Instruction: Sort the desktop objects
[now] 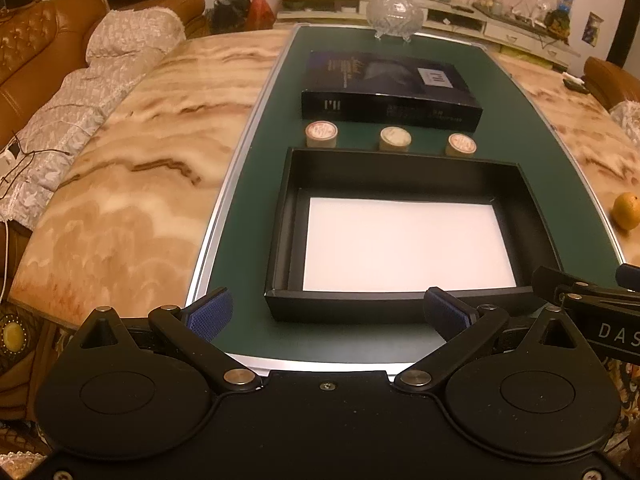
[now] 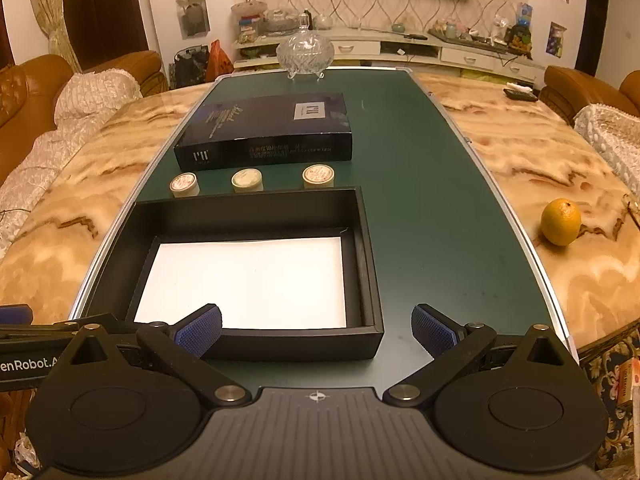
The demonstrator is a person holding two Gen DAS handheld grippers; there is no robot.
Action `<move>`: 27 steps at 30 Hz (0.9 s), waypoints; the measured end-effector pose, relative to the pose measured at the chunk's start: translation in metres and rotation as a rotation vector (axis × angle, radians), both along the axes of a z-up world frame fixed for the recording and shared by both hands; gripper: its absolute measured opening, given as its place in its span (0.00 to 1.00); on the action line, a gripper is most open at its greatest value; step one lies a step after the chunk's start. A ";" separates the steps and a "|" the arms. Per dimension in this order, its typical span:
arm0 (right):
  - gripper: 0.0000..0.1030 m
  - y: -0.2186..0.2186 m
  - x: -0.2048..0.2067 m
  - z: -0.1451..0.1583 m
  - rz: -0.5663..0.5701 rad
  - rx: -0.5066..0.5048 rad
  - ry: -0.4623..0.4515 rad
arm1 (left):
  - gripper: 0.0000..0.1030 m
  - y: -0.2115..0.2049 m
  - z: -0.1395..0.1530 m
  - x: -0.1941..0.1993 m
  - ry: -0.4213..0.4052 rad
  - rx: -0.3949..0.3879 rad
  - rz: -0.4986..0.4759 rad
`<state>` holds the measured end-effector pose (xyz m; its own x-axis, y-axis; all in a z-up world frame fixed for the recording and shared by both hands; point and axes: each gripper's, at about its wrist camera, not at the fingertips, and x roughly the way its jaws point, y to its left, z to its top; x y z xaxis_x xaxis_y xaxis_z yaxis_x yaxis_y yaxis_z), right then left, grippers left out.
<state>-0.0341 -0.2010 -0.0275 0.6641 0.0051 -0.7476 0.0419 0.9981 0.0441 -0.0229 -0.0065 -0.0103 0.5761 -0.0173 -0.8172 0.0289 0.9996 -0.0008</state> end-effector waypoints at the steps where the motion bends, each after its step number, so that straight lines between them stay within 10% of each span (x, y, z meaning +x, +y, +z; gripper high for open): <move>1: 1.00 -0.001 0.000 0.000 0.000 0.002 0.000 | 1.00 0.000 0.000 0.000 0.000 0.001 0.000; 27: 1.00 0.003 0.002 0.005 0.015 -0.030 0.010 | 1.00 -0.001 0.002 0.002 -0.001 0.011 0.003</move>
<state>-0.0320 -0.1976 -0.0230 0.6570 -0.0068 -0.7539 0.0268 0.9995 0.0143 -0.0204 -0.0076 -0.0085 0.5769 -0.0066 -0.8168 0.0255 0.9996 0.0100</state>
